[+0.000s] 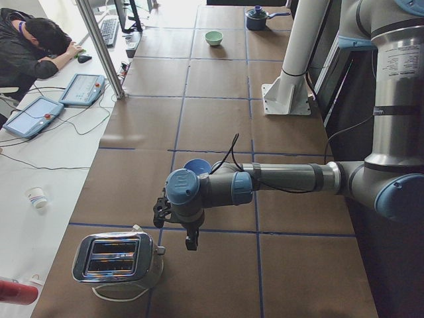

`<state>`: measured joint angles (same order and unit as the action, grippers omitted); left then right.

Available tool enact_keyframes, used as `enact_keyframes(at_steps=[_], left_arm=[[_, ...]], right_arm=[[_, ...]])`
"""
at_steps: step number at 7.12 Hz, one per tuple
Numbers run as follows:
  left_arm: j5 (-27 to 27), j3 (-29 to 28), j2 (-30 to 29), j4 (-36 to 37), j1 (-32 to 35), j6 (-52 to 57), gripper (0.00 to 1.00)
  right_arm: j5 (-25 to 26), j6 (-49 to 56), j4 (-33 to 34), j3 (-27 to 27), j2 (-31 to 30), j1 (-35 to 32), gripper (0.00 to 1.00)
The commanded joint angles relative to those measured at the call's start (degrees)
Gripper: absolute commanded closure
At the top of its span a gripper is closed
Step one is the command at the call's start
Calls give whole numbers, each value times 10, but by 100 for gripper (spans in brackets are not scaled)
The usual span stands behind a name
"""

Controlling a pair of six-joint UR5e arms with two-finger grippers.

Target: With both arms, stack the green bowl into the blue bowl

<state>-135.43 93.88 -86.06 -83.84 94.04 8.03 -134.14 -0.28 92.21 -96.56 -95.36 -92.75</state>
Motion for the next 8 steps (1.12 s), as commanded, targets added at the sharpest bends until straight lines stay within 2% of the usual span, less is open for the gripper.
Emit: enact_keyframes(at_steps=[1,3,5,7,8], left_arm=[[0,-1,-3,-1,0,-1,0],[-1,10,-7,-2,0,-2,0],[-8,20,-5,-74,-7,-6,0],[-12,31,-23,-78,-111,-40,0],[-20,34,-47,-77,-126,-49,0]], right_arm=[[-5,-1,-3,0,0,-1,0],[-6,-2,-4,-1,0,-1,0],[-16,-2,-5,-8,3,0,0],[-18,-1,-5,-10,5,0,0],[-19,-1,-5,-21,6,0,0]])
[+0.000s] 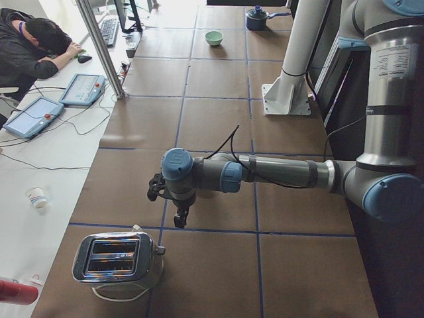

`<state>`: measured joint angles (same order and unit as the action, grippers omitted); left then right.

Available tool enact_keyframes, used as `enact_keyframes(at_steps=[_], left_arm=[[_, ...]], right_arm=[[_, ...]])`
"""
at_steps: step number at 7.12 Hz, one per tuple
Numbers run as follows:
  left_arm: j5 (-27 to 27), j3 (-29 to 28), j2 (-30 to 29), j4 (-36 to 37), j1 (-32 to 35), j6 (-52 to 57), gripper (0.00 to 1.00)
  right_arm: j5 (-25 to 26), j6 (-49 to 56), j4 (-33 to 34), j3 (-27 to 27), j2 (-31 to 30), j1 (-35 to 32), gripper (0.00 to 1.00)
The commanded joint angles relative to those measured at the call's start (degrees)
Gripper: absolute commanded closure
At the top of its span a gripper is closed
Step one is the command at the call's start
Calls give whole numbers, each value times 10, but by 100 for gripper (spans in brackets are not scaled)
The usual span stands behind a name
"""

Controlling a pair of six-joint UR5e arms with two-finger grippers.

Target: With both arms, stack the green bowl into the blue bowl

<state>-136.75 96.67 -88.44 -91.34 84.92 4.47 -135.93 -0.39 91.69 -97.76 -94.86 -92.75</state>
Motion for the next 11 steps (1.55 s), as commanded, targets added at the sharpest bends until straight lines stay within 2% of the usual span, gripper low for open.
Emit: enact_keyframes(at_steps=[1,2,3,4,5,6,7,8,9,10,11], left_arm=[[-45,12,-24,-8,-67,-116,0],[-51,11,-16,-89,-110,-237,0],[-48,-19,0,-220,-143,-357,0],[-29,-59,0,-325,-174,-458,0],[25,-85,0,-394,-216,-539,1],[50,-93,-6,-400,-252,-562,2],[53,-97,-7,-398,-271,-565,6],[52,-95,-7,-398,-275,-567,26],[52,-96,-4,-398,-275,-566,68],[44,-93,2,-399,-274,-560,96],[30,-90,3,-396,-271,-560,100]], right_arm=[[-2,-1,1,-11,0,0,0],[-3,-1,1,-11,1,0,0],[-20,-2,1,-12,3,-1,0],[-28,-2,0,-13,3,-1,0],[-39,-2,1,-19,4,-1,0],[-38,0,1,-19,3,-1,0],[-39,-1,1,-21,2,-1,0],[-38,-1,0,-21,3,-1,0],[-36,-1,0,-20,10,-1,0],[-36,-7,0,-19,15,0,0],[-36,-35,0,-20,15,0,0]])
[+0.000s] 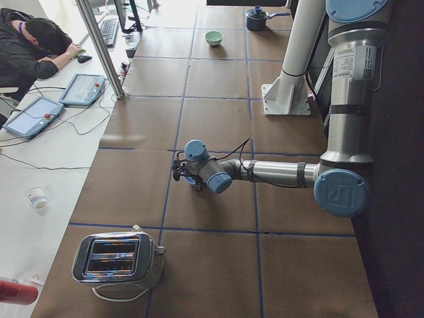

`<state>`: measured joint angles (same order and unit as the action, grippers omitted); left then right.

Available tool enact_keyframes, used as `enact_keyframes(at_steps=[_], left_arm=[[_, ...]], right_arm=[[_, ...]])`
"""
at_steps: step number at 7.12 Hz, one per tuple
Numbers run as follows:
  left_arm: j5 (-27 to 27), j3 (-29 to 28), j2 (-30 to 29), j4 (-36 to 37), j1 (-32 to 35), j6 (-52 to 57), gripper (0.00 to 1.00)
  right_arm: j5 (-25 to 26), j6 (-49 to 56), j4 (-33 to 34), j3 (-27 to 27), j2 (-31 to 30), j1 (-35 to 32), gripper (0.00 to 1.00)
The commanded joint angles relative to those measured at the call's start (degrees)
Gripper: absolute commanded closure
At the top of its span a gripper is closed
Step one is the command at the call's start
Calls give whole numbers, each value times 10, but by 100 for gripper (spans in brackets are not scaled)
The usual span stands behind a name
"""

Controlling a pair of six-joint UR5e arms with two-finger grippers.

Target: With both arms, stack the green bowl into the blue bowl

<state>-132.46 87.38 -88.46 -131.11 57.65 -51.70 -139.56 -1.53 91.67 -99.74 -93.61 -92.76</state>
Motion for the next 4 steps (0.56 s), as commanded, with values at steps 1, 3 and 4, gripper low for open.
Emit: enact_keyframes(at_steps=[1,3,4], left_arm=[[-60,12,1,2,18,0,100],[-118,60,-17,88,65,-9,100],[-109,89,-72,149,63,-69,100]], right_arm=[[0,-49,0,2,10,2,0],[-2,-49,0,1,10,2,0],[0,-41,-2,2,5,4,0]])
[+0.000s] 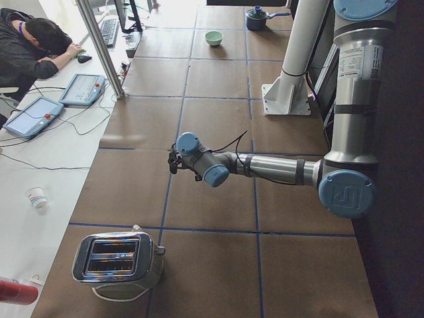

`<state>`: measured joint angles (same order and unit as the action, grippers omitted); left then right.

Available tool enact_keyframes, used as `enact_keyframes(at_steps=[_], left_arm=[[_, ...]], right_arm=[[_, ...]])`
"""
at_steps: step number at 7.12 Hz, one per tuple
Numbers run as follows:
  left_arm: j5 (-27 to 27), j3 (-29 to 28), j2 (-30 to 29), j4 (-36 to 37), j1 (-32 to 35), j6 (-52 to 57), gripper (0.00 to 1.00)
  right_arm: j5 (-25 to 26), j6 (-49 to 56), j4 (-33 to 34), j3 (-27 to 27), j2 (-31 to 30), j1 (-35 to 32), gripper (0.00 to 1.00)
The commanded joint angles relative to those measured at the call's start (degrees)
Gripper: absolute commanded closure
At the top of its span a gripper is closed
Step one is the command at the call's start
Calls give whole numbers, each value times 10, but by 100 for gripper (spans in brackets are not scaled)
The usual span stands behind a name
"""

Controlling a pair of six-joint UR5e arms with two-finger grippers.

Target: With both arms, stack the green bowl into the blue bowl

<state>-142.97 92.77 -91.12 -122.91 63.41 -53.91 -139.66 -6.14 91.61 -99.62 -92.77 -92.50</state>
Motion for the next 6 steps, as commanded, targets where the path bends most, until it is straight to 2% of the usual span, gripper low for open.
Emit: enact_keyframes(at_steps=[1,2,4,5,6], left_arm=[[14,36,-105,73,-12,-125,100],[55,36,-160,75,-63,-197,100],[211,24,-287,137,-218,-340,100],[262,3,-331,148,-264,-351,100],[267,-11,-352,143,-288,-352,100]], right_arm=[[2,-1,-11,1,-6,9,0],[2,-2,-33,3,-15,9,0],[1,-3,-42,3,-21,9,0],[0,-4,-41,4,-21,10,0],[0,-4,-41,4,-22,13,0]])
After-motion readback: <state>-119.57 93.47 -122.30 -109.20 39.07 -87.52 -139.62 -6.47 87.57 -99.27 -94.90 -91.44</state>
